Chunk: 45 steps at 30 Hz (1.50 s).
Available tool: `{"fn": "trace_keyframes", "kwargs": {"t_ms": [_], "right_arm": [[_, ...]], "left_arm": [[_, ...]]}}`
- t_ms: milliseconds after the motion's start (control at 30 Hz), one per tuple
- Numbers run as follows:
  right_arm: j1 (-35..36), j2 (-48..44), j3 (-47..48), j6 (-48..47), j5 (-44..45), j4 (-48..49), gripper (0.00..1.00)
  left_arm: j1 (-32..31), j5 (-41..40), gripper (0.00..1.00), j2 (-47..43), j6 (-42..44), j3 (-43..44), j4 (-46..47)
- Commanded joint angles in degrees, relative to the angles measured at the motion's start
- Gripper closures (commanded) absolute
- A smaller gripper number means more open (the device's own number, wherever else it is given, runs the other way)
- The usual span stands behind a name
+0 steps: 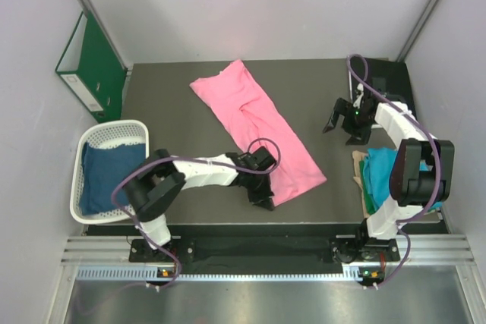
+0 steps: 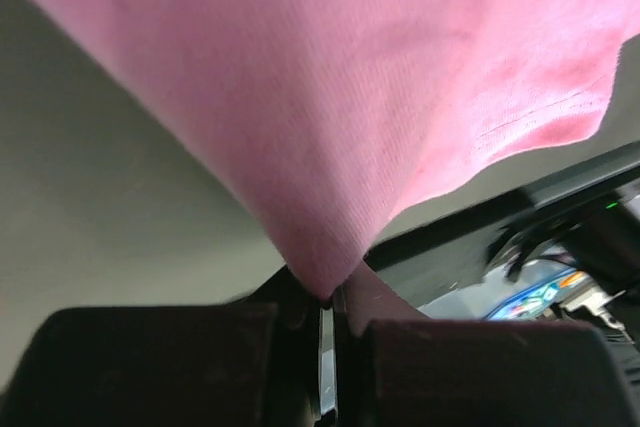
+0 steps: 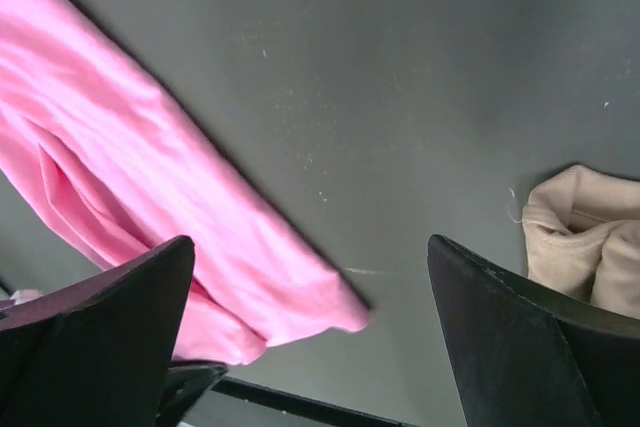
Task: Fold and stack the t-shirts
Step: Rotate the tshirt 90 degrees
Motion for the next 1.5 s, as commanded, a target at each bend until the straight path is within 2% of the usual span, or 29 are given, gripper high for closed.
{"fn": "trace_keyframes", "kwargs": {"t_ms": [0, 200, 333, 367, 400, 433, 500, 567, 667, 767, 800, 867, 900, 1000, 1133, 1200, 1300, 1467], "right_arm": [[0.04, -1.92, -1.28, -0.91, -2.96, 3.01, 0.00], [0.74, 0.71, -0.41, -1.79, -4.54, 3.28, 0.00], [1.71, 2.73, 1.18, -2.05, -5.42, 3.37, 0.00], [1.89, 3.09, 1.61, -2.40, -6.20, 3.54, 0.00], [4.15, 4.13, 2.66, -2.75, -6.56, 3.63, 0.00], [4.96, 4.67, 3.37, -2.93, -6.82, 3.72, 0.00], [8.02, 6.42, 5.73, -3.46, -7.18, 3.72, 0.01], [10.23, 7.74, 7.41, -2.94, -8.14, 4.50, 0.00], [14.01, 10.55, 11.01, -0.75, -9.46, 6.87, 0.02], [17.26, 14.07, 15.06, 1.28, -9.72, 10.03, 0.03], [17.70, 16.08, 17.33, 1.63, -9.64, 10.48, 0.04], [18.41, 17.76, 19.19, 3.04, -9.38, 12.14, 0.04], [18.50, 19.33, 20.59, 3.57, -9.11, 13.72, 0.04], [18.59, 22.94, 24.80, 5.41, -8.24, 15.93, 0.05], [19.29, 29.27, 34.21, 5.51, -6.39, 14.80, 0.05], [19.64, 32.86, 39.47, 6.38, -5.33, 14.18, 0.06], [20.17, 36.21, 42.74, 9.28, -4.72, 16.81, 0.08], [21.22, 41.66, 45.99, 14.99, -5.86, 21.20, 0.20]], "left_arm": [[-0.18, -2.67, 1.00, -10.57, 1.93, -6.06, -13.11], [-0.18, -1.97, 1.00, -24.37, -2.38, -18.45, -17.87], [-0.18, -2.40, 1.00, -33.33, -5.63, -23.03, -27.06], [-0.18, -2.84, 0.94, -36.65, -5.81, -22.86, -28.76], [-0.18, -4.67, 0.59, -38.17, -5.90, -22.43, -30.69], [-0.18, -5.82, 0.37, -39.57, -6.16, -20.25, -32.27], [-0.18, -9.59, 0.01, -42.74, -5.64, -17.08, -35.36], [-0.18, -12.76, 0.01, -43.54, -4.58, -11.19, -37.03], [0.17, -21.81, 0.01, -41.80, -1.69, -2.67, -37.30], [4.64, -26.92, 0.01, -36.37, 5.51, 4.63, -36.42], [9.44, -27.28, 0.01, -34.60, 7.79, 6.21, -35.55], [15.35, -25.88, 0.01, -29.41, 13.07, 9.74, -33.19], [20.86, -24.48, 0.01, -27.57, 14.91, 10.27, -28.99], [29.41, -20.43, 0.01, -19.05, 20.19, 13.95, -24.48], [36.46, -17.70, 0.01, -4.04, 25.82, 24.56, -22.89], [40.58, -14.20, 0.01, 0.55, 27.14, 28.71, -23.24], [44.89, -10.85, 0.01, 8.73, 29.95, 39.41, -24.99], [49.21, -7.77, 0.01, 18.58, 31.19, 48.06, -25.26]]}}
